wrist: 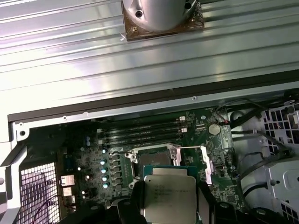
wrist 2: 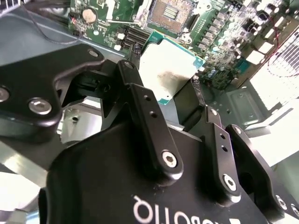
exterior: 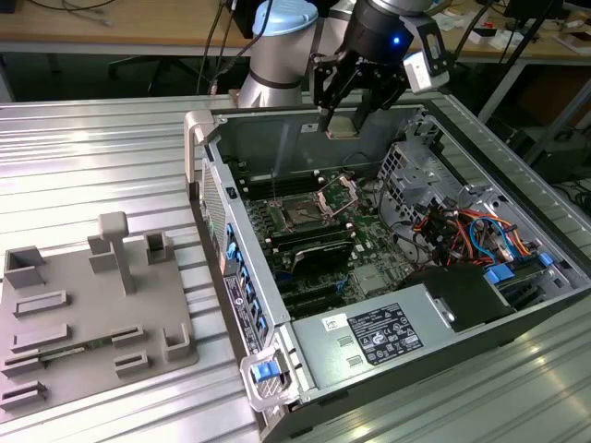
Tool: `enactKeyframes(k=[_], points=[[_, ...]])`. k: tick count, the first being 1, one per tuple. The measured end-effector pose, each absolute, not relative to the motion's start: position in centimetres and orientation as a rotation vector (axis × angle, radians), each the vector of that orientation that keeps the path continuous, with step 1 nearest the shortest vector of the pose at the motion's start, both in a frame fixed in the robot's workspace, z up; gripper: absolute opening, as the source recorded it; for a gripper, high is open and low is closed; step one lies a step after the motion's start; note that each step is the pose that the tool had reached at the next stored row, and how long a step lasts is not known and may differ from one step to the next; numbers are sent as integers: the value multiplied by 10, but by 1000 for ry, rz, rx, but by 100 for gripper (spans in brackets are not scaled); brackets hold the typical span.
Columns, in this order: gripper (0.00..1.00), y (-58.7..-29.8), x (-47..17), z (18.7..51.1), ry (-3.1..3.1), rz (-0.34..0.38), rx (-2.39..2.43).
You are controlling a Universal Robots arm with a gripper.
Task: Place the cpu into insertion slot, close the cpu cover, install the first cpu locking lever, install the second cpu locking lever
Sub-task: 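Place the cpu into insertion slot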
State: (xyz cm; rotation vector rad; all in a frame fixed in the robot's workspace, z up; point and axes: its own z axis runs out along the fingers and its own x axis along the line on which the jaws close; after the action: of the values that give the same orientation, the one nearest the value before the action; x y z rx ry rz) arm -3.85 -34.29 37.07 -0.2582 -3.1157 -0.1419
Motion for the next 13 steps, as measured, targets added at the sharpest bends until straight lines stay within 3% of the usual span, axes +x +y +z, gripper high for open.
enactKeyframes(k=[13], points=[[55,-343,-38,367,-3086,-144,-555]])
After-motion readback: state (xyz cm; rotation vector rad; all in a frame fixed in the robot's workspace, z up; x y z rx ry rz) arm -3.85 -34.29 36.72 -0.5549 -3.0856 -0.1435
